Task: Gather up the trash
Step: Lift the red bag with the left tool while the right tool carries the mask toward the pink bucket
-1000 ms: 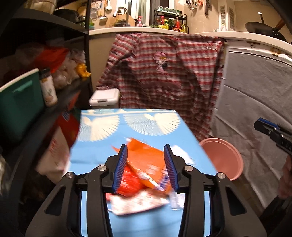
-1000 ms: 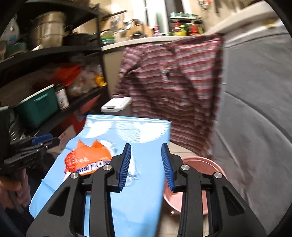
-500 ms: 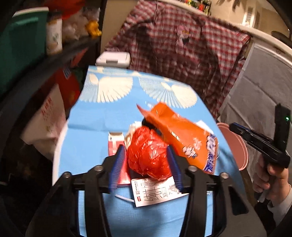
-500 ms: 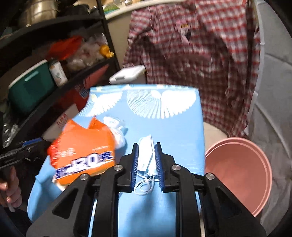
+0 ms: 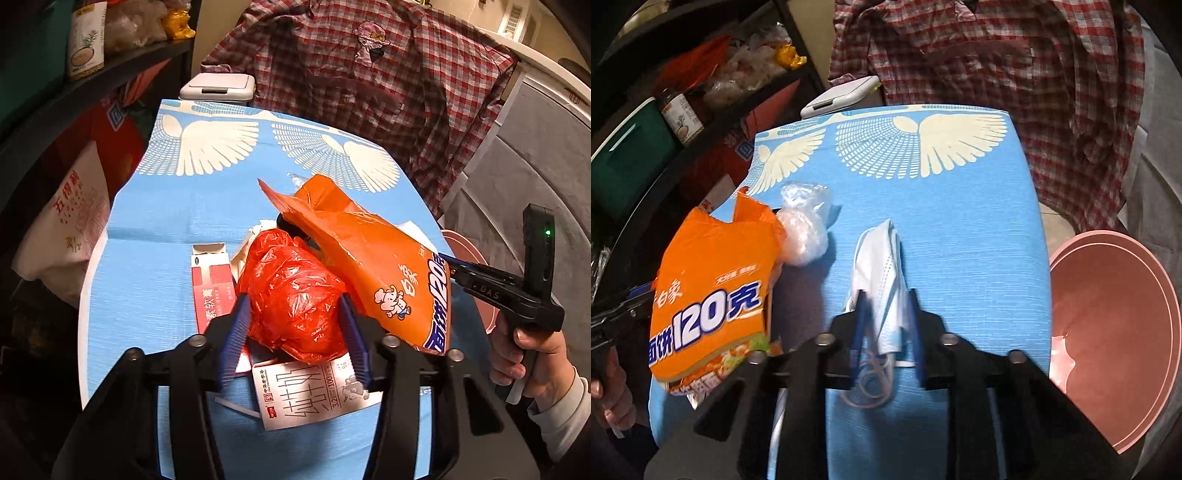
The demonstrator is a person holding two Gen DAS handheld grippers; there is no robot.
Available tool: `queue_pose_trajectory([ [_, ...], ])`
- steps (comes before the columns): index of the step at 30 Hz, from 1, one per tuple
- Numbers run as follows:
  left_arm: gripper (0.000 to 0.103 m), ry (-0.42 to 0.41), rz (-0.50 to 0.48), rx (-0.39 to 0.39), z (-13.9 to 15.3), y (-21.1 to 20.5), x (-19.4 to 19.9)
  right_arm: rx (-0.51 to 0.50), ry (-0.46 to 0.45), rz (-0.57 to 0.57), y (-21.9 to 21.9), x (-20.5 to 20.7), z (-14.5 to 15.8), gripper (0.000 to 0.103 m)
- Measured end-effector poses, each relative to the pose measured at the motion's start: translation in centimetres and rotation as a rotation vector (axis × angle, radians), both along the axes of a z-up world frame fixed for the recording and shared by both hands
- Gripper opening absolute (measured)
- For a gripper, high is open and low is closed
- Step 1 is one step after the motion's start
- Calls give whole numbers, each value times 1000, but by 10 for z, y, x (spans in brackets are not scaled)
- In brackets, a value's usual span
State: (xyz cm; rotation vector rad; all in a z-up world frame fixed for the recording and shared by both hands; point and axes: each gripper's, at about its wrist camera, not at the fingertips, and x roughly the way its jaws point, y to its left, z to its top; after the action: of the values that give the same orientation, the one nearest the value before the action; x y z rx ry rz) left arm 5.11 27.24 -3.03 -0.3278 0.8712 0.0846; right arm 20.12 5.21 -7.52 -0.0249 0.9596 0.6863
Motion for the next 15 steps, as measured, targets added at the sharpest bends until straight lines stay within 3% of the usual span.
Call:
queue_pose_trajectory([
  [3, 41, -17, 10, 24, 6, 0, -2, 11, -17, 7, -1, -3, 7, 6],
  [15, 38, -97, 129, 101, 45, 15, -28, 73, -128, -16, -23, -26, 51, 5],
])
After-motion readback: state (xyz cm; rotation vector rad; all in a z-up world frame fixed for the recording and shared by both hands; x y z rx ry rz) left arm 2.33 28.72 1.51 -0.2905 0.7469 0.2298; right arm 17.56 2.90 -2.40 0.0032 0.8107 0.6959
